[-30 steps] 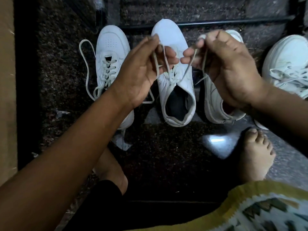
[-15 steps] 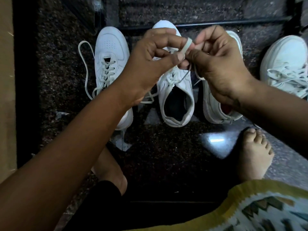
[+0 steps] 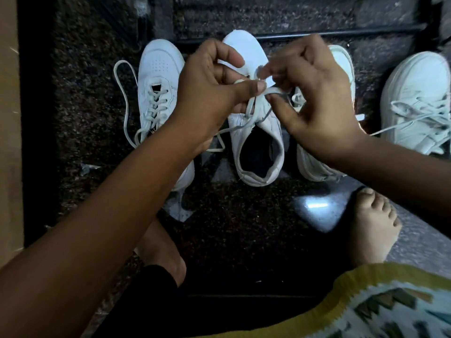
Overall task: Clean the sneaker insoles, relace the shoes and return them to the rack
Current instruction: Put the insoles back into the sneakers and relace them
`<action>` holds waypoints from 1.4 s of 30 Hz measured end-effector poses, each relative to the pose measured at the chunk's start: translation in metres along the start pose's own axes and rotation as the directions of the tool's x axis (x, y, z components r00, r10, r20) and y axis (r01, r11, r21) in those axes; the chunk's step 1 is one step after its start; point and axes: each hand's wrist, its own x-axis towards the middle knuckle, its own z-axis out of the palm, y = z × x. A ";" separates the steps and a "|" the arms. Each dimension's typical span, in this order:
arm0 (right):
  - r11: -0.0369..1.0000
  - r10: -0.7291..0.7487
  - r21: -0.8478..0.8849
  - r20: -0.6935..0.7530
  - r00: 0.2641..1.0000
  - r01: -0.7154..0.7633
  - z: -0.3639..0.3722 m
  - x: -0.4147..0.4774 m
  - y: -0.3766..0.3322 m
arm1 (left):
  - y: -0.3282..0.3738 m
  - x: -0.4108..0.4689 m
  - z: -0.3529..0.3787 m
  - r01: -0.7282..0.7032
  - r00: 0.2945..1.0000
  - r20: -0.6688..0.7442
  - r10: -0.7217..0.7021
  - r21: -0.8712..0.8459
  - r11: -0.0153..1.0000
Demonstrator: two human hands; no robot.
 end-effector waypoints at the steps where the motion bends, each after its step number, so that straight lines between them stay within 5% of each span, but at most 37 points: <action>1: 0.999 0.013 -0.039 -0.002 1.000 -0.014 0.001 0.000 0.001 | 0.000 0.000 -0.001 -0.001 1.000 0.010 0.001 -0.001 1.000; 7: 0.986 0.164 -0.011 0.099 0.982 -0.164 -0.004 0.006 0.009 | 0.000 0.000 -0.006 -0.229 0.972 0.132 0.194 0.354 0.907; 17: 0.915 0.310 0.206 0.188 0.932 -0.346 0.000 0.007 0.010 | -0.006 -0.002 -0.001 -0.234 0.972 0.138 0.189 0.563 0.792; 19: 0.917 0.317 0.200 0.159 0.935 -0.345 0.001 0.008 0.011 | -0.004 0.000 -0.001 -0.164 0.982 0.167 0.089 0.520 0.838; 22: 0.935 0.296 0.180 0.075 0.952 -0.305 0.000 0.007 0.012 | 0.000 0.000 -0.002 0.125 0.969 0.185 -0.163 0.204 0.971; 26: 0.987 0.163 0.016 -0.052 0.985 -0.163 -0.005 -0.005 0.001 | 0.001 -0.001 -0.004 0.404 0.898 0.247 -0.365 -0.129 0.906; 36: 0.885 0.338 0.333 0.020 0.941 -0.325 0.008 -0.019 -0.011 | 0.000 -0.002 0.001 0.304 0.932 0.269 -0.243 -0.215 0.928; 42: 0.907 0.338 0.272 -0.018 0.941 -0.321 -0.001 -0.008 -0.001 | -0.001 0.001 -0.009 0.132 0.970 0.223 -0.102 -0.123 0.984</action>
